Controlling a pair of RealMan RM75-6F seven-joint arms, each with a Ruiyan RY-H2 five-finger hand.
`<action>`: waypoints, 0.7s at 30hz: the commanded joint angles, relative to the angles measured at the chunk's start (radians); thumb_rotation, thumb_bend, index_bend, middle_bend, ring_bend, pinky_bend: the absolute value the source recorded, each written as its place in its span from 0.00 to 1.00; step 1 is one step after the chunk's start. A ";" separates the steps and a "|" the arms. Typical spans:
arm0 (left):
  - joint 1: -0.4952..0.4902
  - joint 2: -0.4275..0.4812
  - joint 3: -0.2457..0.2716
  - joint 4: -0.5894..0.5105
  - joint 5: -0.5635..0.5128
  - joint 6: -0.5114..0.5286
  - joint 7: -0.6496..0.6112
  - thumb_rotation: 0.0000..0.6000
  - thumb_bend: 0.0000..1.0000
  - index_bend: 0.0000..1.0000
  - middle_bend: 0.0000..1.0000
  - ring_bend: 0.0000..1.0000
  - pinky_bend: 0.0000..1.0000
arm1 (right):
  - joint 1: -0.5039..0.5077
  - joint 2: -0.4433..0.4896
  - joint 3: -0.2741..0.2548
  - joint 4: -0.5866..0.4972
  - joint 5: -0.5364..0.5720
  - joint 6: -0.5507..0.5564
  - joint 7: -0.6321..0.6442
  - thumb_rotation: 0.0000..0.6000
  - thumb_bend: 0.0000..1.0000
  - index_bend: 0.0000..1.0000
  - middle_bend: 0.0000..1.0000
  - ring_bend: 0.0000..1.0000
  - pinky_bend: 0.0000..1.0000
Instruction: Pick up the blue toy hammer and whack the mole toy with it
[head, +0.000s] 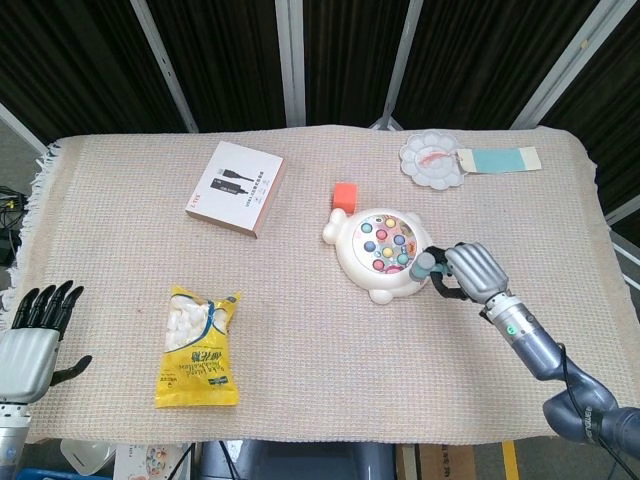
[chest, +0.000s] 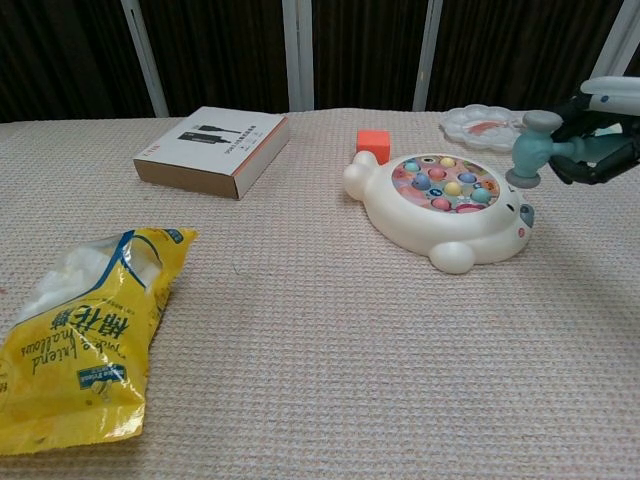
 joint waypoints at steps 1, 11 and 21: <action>-0.004 -0.003 -0.002 0.007 -0.008 -0.009 -0.006 1.00 0.15 0.00 0.00 0.00 0.00 | 0.074 -0.015 0.043 -0.024 0.068 -0.082 -0.117 1.00 0.98 1.00 0.84 0.69 0.46; -0.017 -0.007 -0.009 0.034 -0.041 -0.039 -0.032 1.00 0.15 0.00 0.00 0.00 0.00 | 0.181 -0.091 0.062 0.029 0.230 -0.207 -0.352 1.00 0.99 1.00 0.85 0.69 0.46; -0.025 -0.012 -0.011 0.047 -0.055 -0.052 -0.042 1.00 0.15 0.00 0.00 0.00 0.00 | 0.201 -0.087 0.055 0.043 0.336 -0.220 -0.441 1.00 0.99 1.00 0.85 0.69 0.46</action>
